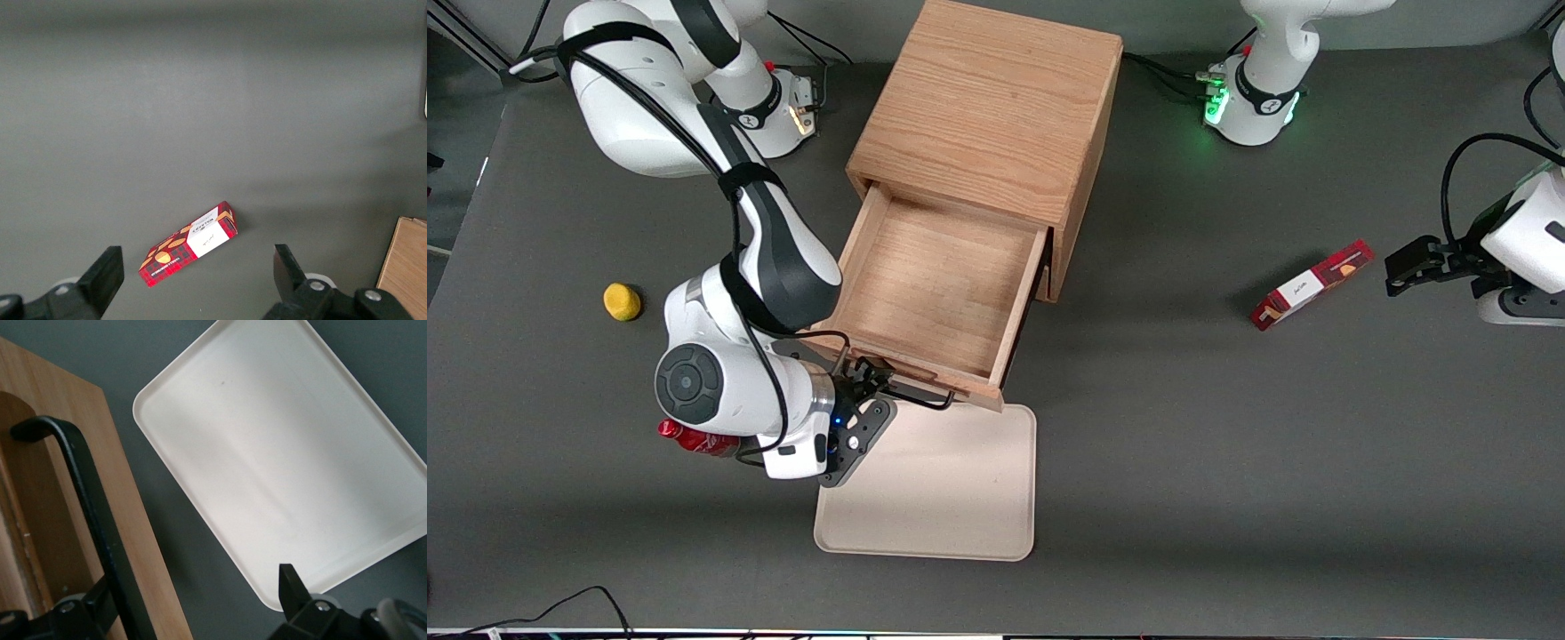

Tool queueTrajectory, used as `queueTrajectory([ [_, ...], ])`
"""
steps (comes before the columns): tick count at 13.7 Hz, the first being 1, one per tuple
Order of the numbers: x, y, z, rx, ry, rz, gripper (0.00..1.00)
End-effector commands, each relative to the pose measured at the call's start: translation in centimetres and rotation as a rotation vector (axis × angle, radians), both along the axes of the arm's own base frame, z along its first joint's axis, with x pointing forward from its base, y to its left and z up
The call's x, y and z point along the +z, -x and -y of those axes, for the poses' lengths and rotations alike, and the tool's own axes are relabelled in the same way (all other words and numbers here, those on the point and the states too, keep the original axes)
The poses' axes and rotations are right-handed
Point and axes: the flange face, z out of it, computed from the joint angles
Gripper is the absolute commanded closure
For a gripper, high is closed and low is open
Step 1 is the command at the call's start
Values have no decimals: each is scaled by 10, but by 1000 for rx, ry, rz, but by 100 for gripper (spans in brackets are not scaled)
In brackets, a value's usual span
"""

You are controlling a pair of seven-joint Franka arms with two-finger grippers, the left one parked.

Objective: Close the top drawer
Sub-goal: 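Push the drawer front with the right gripper into the wooden cabinet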

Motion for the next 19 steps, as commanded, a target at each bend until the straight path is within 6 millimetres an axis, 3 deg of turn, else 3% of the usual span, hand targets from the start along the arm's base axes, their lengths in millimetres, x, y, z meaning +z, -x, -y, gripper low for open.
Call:
queueTrajectory([
  [1,2,7,-15,34,14,0,0],
  [9,-9,36,-28,74,42,-56,0],
  [19,13,91,-47,118,71,-83,0],
])
